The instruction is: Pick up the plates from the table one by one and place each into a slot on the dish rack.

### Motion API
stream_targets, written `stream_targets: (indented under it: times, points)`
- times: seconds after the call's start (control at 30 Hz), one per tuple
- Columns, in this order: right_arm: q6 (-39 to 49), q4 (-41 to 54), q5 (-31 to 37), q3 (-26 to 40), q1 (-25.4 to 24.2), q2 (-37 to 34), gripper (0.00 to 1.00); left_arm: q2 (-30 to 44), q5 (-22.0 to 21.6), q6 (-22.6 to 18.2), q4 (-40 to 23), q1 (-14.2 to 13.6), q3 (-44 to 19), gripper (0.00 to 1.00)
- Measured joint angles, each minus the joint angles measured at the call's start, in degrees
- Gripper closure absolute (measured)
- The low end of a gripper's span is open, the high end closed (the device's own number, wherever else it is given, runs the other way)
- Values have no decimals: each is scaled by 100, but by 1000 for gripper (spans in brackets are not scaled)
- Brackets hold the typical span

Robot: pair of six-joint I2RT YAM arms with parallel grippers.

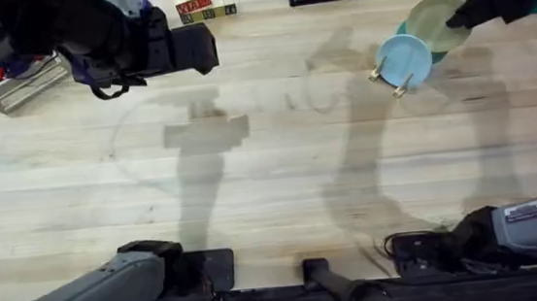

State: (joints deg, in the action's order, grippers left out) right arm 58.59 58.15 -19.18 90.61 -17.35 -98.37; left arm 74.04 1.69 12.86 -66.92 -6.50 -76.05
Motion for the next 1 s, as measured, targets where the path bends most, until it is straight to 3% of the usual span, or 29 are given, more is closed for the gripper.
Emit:
stream_targets:
  times: [1.0]
  points:
    - [0, -72, 57, 0, 75, -350, 969, 0, 0, 2, 0, 0, 0, 7]
